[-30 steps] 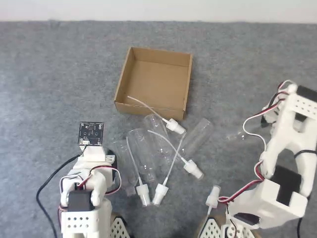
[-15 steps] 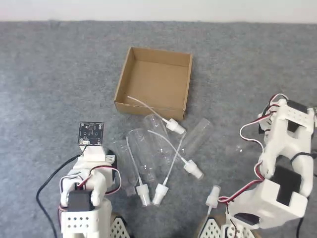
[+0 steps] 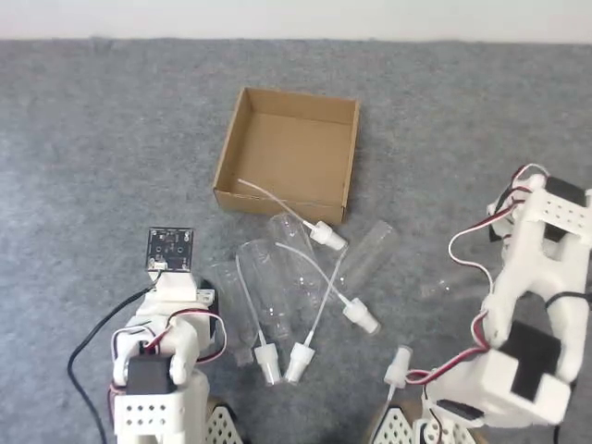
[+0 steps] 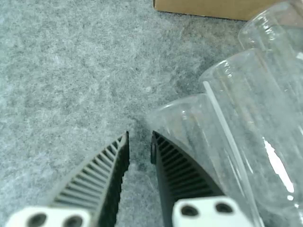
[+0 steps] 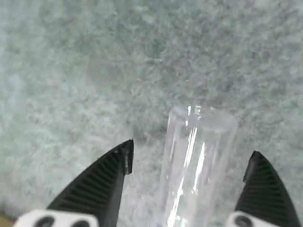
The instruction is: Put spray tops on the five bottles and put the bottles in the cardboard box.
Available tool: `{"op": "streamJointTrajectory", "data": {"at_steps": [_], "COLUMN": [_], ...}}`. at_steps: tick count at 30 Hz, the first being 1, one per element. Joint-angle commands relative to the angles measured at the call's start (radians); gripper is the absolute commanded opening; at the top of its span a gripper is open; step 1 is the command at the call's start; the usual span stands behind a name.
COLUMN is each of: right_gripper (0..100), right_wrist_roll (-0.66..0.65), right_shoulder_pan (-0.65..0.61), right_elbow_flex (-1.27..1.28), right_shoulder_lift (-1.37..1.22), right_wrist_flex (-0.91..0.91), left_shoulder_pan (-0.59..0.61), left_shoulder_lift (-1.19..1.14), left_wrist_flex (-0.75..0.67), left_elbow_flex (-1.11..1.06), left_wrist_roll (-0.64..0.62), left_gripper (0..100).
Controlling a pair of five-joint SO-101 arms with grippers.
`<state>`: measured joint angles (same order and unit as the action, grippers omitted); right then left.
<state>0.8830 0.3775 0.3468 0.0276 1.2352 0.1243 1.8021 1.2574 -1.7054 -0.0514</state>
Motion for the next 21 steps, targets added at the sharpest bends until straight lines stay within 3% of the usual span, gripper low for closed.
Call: {"op": "streamJointTrajectory", "data": {"at_steps": [1,9,21], "right_gripper": [32.9,32.9,32.9], "right_wrist_roll": [-0.043,-0.16,-0.695], "right_shoulder_pan": [-0.047,-0.122,-0.136], "right_elbow_flex": [-0.071,-0.066,-0.066], "right_shoulder_lift": [0.134,0.323,0.384], "right_wrist_flex": [0.065,0.159,0.236], "left_shoulder_pan": [-0.005,-0.005,-0.005], "left_shoulder_lift": [0.017,0.017,0.017], "left_wrist_flex": [0.003,0.003,0.003], "left_elbow_flex": [0.019,0.019,0.019], "left_wrist_roll": [0.008,0.008,0.008], "left_gripper": [8,8,8]}}
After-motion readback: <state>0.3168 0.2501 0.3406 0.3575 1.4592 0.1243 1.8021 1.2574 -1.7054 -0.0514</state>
